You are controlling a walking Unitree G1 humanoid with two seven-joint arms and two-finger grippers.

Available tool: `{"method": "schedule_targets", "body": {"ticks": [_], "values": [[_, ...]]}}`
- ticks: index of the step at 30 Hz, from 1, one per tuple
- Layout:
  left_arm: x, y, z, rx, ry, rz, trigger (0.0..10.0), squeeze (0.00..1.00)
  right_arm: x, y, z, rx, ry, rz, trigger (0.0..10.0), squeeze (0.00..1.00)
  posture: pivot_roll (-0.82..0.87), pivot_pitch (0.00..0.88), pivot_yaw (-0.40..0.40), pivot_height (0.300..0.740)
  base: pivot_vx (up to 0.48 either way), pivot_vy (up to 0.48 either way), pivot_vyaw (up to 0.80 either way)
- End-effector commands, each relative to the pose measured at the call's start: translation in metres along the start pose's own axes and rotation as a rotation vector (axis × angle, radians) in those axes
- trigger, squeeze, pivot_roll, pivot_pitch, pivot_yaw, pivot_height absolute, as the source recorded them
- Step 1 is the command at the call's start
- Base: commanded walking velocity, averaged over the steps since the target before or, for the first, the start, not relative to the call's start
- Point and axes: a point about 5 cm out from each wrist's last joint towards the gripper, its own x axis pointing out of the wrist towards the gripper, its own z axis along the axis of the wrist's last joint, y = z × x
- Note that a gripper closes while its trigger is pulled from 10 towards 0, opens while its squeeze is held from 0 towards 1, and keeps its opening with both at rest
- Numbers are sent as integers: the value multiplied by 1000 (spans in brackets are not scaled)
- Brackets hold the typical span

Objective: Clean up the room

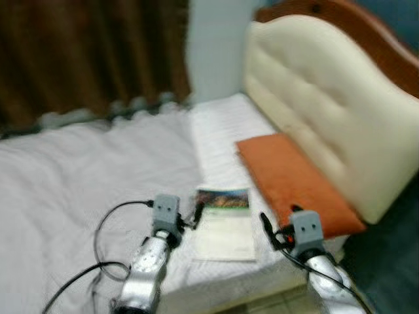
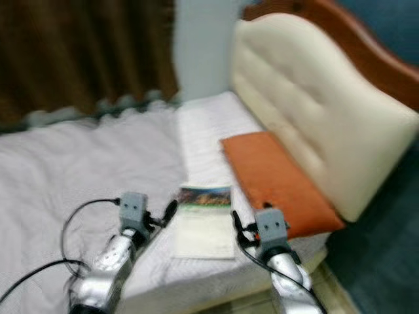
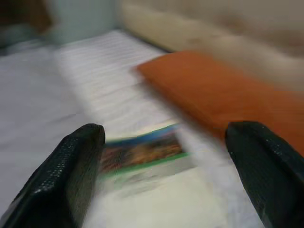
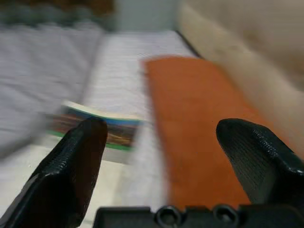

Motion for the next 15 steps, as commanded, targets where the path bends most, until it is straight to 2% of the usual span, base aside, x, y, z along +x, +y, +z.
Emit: {"method": "schedule_targets", "body": {"ticks": [1,7,10,12,13,15], "values": [[-4,14,-2,5,13,43,10000,0,3,13,5,17,-22,37,10000,0,-115,49,64,740,454,0,0],[-7,11,-4,4,17,35,10000,0,1,18,-1,20,2,73,10000,0,-111,60,62,740,454,0,0],[-11,11,-8,3,37,49,10000,0,4,34,-12,95,105,178,10000,0,-98,88,67,740,456,0,0],[-12,12,-9,14,43,48,10000,0,5,39,-18,106,146,210,10000,0,-93,99,69,740,0,0,0],[-15,12,-8,23,40,46,10000,0,3,43,-20,109,165,228,10000,0,-79,136,73,740,0,0,0],[-28,23,-2,104,48,19,10000,0,8,57,-37,222,275,252,10000,0,5,290,86,740,0,0,0]]}}
